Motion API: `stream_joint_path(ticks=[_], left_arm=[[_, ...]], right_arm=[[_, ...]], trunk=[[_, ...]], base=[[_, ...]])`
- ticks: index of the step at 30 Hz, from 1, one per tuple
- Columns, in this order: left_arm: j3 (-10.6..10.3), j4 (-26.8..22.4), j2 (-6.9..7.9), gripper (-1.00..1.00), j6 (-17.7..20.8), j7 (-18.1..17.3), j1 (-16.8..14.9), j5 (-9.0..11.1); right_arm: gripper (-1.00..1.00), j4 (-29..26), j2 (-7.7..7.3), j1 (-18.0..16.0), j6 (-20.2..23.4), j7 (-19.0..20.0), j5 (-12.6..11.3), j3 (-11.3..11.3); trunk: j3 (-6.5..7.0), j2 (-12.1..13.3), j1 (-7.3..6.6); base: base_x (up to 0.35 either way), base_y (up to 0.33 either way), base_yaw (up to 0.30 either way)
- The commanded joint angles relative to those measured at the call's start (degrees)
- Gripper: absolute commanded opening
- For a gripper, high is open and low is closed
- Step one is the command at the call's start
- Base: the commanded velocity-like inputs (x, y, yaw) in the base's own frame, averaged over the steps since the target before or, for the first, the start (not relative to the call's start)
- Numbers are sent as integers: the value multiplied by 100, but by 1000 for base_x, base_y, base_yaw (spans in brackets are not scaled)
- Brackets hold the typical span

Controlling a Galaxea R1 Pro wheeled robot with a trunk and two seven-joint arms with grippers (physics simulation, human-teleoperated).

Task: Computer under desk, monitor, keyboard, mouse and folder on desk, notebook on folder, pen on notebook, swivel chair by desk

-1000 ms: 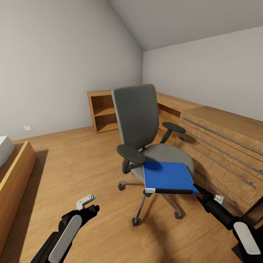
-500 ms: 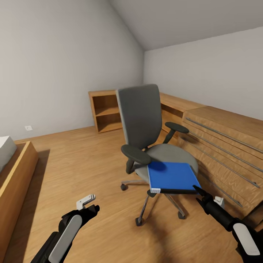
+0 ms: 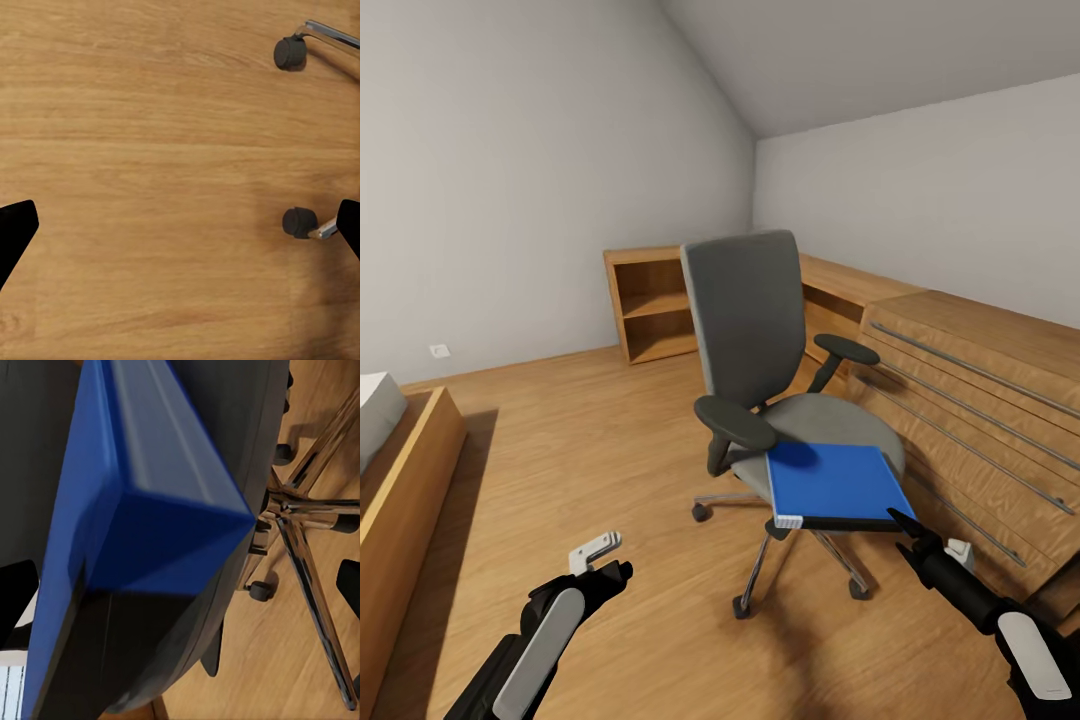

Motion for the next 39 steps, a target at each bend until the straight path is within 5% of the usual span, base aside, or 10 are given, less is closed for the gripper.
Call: stream_joint_path(ticks=[1, 12, 13, 31, 39], left_arm=[[-14, -7, 7, 100, 0, 55, -4, 50], [-14, -7, 4, 100, 0, 55, -5, 50], [-14, -7, 4, 100, 0, 55, -5, 50], [-14, 2, -4, 100, 17, 55, -6, 58], [-17, 2, -5, 100, 5, 60, -6, 58]], right_arm=[[100, 0, 2, -4, 46, 3, -26, -13], [100, -4, 2, -4, 67, 11, -34, 1], [-100, -5, 2, -4, 70, 11, -34, 2], [-100, -16, 2, -4, 58, 6, -34, -1], [-100, -29, 1, -4, 53, 14, -34, -1]], trunk=[[-5, -2, -1], [-5, -2, -1], [-5, -2, -1], [-5, -2, -1], [138, 319, -177]], base=[[0, 2, 0], [0, 0, 0], [0, 0, 0], [0, 0, 0], [0, 0, 0]])
